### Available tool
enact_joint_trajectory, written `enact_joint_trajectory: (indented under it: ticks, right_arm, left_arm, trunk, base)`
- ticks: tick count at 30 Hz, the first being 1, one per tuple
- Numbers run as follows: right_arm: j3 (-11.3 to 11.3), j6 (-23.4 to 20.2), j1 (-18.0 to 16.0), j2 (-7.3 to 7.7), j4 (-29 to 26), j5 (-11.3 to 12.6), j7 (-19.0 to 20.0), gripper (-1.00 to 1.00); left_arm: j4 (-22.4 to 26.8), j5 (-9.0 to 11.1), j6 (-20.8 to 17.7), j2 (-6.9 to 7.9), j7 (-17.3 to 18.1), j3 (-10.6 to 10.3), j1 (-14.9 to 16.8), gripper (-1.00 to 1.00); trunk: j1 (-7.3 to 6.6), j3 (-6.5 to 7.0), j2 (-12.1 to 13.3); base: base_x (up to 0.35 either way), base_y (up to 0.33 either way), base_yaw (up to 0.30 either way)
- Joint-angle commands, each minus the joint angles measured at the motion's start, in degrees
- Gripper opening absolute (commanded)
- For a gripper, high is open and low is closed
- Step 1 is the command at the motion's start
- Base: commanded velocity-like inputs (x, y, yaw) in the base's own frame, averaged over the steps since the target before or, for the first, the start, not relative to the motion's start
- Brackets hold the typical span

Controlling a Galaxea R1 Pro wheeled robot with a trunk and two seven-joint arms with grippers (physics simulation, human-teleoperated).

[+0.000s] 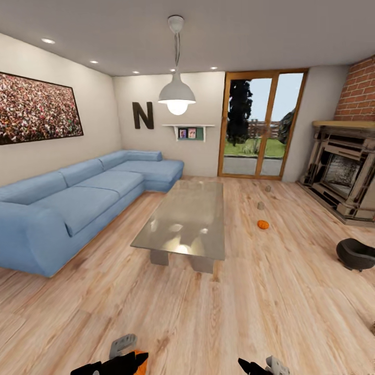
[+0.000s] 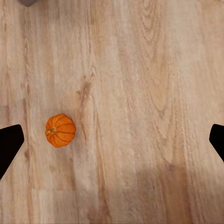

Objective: Place each of the two pumpkins and all three candles from the living room inside a cabinet in the living room (use any cabinet), then make sure every cabinet is closed, and position the cauldron so it is next to a table in the living room.

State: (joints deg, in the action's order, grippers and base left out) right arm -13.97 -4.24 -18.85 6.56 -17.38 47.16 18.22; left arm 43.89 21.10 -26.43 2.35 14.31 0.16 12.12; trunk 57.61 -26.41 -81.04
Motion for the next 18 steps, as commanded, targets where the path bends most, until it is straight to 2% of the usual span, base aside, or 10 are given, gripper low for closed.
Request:
enact_joint_trajectory:
  ticks: [1, 9, 18]
  right_arm:
    - [-0.2, -0.2, 0.0, 0.03, 0.0, 0.5, 0.1, 1.0]
    - [-0.2, -0.2, 0.0, 0.03, 0.0, 0.5, 0.1, 1.0]
    - [-0.2, -0.2, 0.0, 0.03, 0.0, 0.5, 0.1, 1.0]
  left_arm:
    - [0.1, 0.4, -0.4, 0.02, 0.0, 0.0, 0.0, 1.0]
    - [0.1, 0.4, -0.4, 0.02, 0.0, 0.0, 0.0, 1.0]
    - [0.1, 0.3, -0.4, 0.0, 0.0, 0.0, 0.0, 1.0]
  trunk:
    - [0.02, -0.02, 0.0]
    - [0.02, 0.19, 0.0]
    - [0.02, 0.21, 0.0]
  base:
    - [0.212, 0.206, -0.261]
    - [0.177, 0.19, -0.235]
    - [0.074, 0.079, -0.039]
